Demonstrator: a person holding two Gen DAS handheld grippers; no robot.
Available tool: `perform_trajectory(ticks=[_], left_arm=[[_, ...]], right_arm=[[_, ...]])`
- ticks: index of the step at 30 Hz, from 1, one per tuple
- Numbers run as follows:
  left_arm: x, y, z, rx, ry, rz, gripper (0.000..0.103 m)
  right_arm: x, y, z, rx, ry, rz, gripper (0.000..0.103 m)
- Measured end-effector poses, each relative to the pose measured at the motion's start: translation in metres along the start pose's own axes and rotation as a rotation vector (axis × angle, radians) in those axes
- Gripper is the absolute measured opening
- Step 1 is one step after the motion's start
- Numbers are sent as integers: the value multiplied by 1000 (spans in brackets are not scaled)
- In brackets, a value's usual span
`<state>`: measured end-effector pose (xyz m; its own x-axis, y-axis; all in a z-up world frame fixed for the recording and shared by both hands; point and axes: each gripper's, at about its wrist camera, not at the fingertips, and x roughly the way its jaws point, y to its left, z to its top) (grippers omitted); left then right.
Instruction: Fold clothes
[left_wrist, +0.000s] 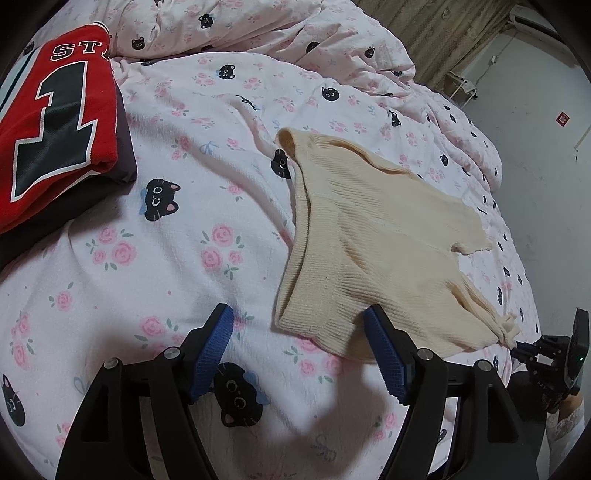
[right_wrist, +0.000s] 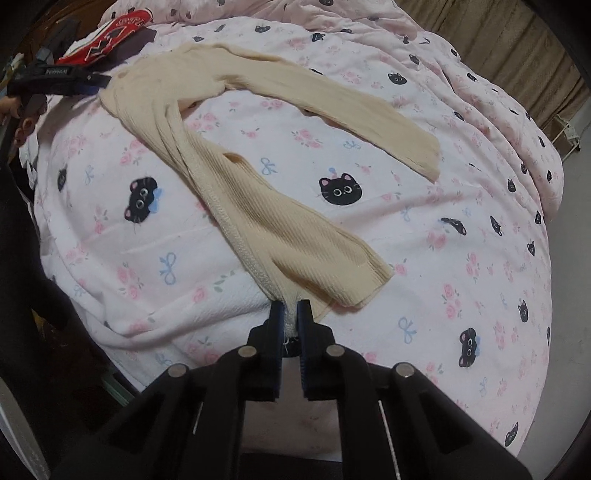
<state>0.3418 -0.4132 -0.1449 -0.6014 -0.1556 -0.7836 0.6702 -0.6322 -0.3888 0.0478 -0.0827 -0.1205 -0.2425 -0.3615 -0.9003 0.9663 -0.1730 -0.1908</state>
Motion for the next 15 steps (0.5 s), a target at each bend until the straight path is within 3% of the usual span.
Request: perform_trajectory(ticks=[5, 10, 15], left_arm=[[0, -1, 0, -1, 2, 1, 68], [0, 0, 1, -7, 3, 3, 68], [0, -1, 0, -3, 2, 7, 68]], right_arm=[[-42, -13, 10, 24, -68, 96, 8], [-74, -41, 26, 95, -124, 134, 8], [-63, -81, 51, 203, -117, 117, 8]])
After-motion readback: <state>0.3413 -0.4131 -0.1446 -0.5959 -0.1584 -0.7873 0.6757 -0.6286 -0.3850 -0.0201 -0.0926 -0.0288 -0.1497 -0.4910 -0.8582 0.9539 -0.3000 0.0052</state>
